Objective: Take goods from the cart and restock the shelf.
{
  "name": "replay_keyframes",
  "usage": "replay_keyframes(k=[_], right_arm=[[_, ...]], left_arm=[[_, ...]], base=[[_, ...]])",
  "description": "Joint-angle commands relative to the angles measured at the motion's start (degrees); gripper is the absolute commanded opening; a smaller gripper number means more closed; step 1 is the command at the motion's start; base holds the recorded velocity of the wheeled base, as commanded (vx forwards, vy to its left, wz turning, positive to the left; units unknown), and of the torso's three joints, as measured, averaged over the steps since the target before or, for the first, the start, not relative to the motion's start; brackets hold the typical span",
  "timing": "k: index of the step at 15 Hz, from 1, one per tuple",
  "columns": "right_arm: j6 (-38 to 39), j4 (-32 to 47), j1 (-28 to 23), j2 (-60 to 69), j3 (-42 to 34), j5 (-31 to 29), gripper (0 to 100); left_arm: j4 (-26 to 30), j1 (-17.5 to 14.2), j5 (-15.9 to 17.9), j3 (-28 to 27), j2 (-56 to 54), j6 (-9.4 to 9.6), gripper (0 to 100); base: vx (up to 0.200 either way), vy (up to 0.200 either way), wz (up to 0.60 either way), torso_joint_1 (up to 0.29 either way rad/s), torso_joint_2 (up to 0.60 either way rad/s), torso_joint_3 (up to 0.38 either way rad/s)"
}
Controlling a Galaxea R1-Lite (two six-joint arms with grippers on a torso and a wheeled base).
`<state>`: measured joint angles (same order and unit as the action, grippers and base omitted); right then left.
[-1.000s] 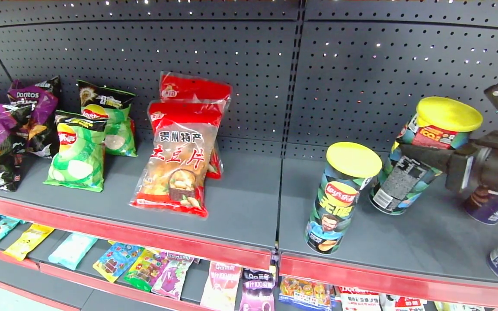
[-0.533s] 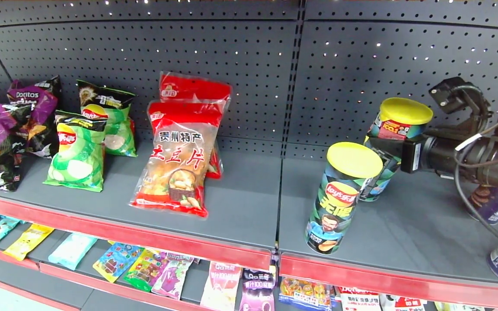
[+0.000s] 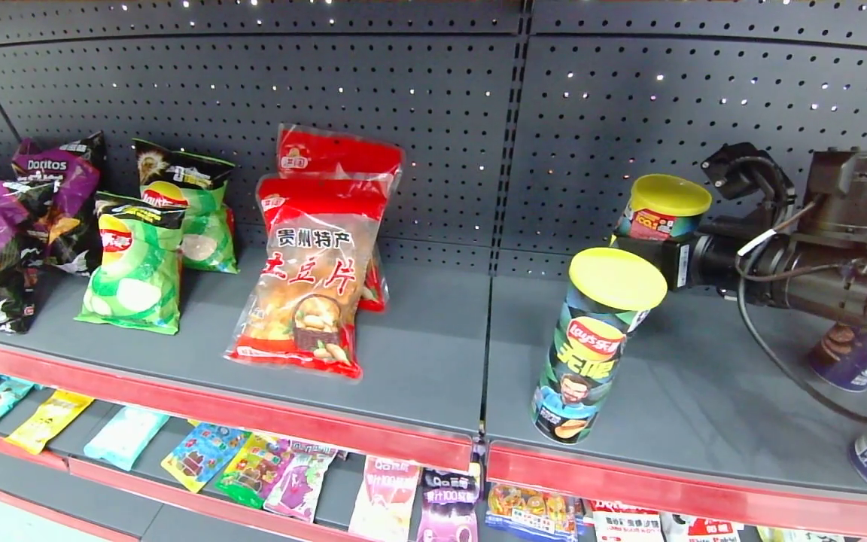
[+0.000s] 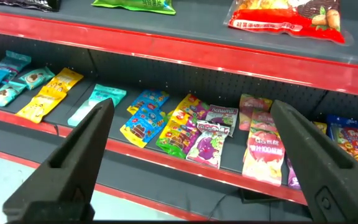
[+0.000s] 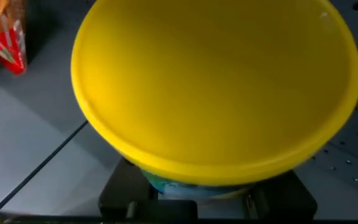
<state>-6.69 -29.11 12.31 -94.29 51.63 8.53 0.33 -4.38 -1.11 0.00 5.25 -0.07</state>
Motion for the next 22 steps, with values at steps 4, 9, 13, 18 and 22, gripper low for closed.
replay_keyframes(k=[4, 9, 13, 18, 22], right_arm=[[0.0, -1.7, 0.2, -5.4, 3.7, 0.5, 0], [-0.4, -2.4, 2.3, -6.7, 4.7, 4.4, 0], [-1.7, -2.4, 4.0, -8.2, 6.1, 4.3, 0], [-2.2, -2.4, 5.4, -8.9, 6.3, 4.4, 0], [-2.7, -2.4, 5.6, -9.1, 6.2, 4.4, 0]], left_arm=[[0.0, 0.0, 0.0, 0.0, 0.1, -0.01, 100], [0.0, 0.0, 0.0, 0.0, 0.1, -0.01, 100], [0.0, 0.0, 0.0, 0.0, 0.1, -0.01, 100], [0.0, 0.0, 0.0, 0.0, 0.1, -0.01, 100], [0.0, 0.0, 0.0, 0.0, 0.1, -0.01, 100]], base=[[0.0, 0.0, 0.0, 0.0, 0.0, 0.0], [0.0, 0.0, 0.0, 0.0, 0.0, 0.0], [0.0, 0.0, 0.0, 0.0, 0.0, 0.0], [0.0, 0.0, 0.0, 0.0, 0.0, 0.0], [0.0, 0.0, 0.0, 0.0, 0.0, 0.0]])
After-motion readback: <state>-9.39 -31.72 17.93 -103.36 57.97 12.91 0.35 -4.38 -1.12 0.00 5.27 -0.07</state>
